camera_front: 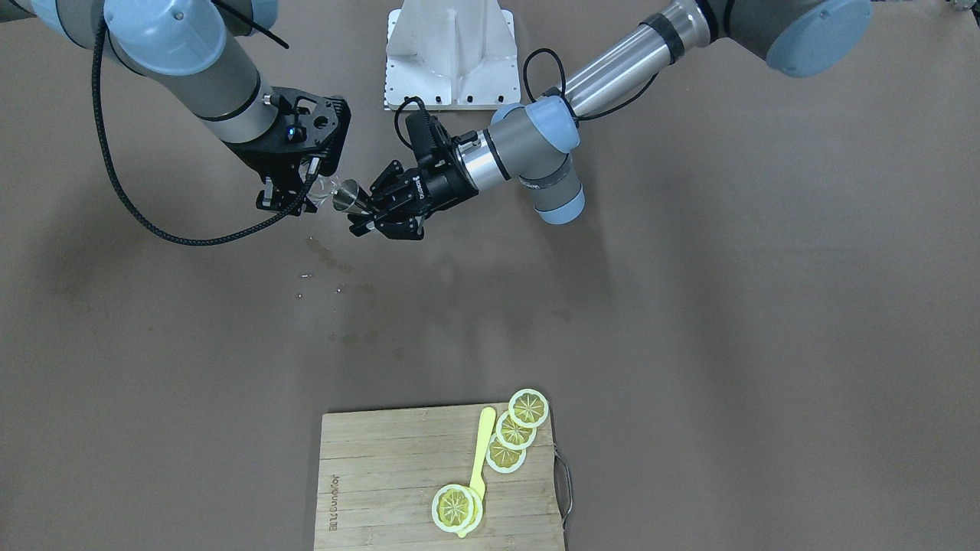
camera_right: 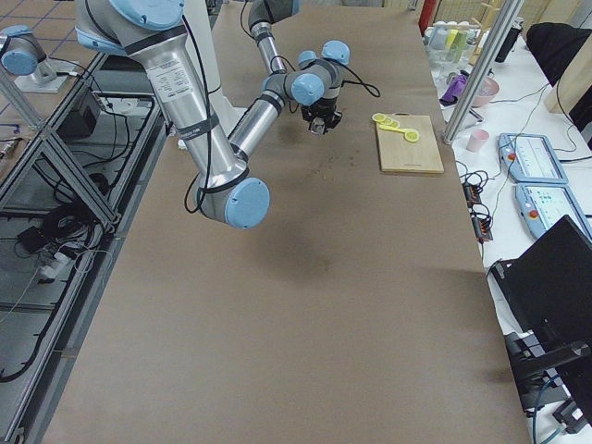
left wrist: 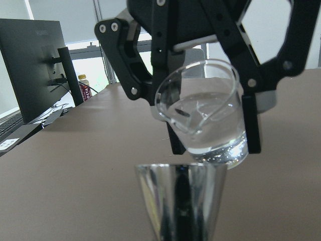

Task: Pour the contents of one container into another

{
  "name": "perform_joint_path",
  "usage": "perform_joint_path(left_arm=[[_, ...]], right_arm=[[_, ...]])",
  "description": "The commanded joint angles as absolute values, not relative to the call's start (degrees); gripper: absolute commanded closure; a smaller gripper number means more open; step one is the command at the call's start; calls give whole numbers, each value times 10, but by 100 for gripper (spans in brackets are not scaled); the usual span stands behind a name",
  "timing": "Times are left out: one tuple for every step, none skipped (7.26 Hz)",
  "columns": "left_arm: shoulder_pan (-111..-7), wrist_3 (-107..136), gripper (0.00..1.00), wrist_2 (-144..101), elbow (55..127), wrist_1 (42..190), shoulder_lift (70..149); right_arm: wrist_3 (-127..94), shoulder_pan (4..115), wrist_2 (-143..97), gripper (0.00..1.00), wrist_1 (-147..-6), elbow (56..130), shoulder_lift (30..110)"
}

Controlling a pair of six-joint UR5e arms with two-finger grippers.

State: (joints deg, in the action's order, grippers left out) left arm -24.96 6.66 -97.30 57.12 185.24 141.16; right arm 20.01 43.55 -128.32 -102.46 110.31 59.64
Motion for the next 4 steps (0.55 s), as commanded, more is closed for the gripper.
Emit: perform_joint_path(left_arm=[[-246, 67, 100, -966, 570, 1855, 1414], [-245, 67, 100, -965, 570, 1855, 1414], [-245, 68, 100, -965, 570, 1857, 1414], [-245, 68, 100, -965, 570, 1857, 1413]], right_arm=[[225, 434, -1282, 100, -1075, 1101, 577], [241, 433, -1282, 100, -1100, 1101, 567], [241, 432, -1281, 100, -1108, 1101, 565], [242, 432, -1282, 100, -1116, 1104, 565]])
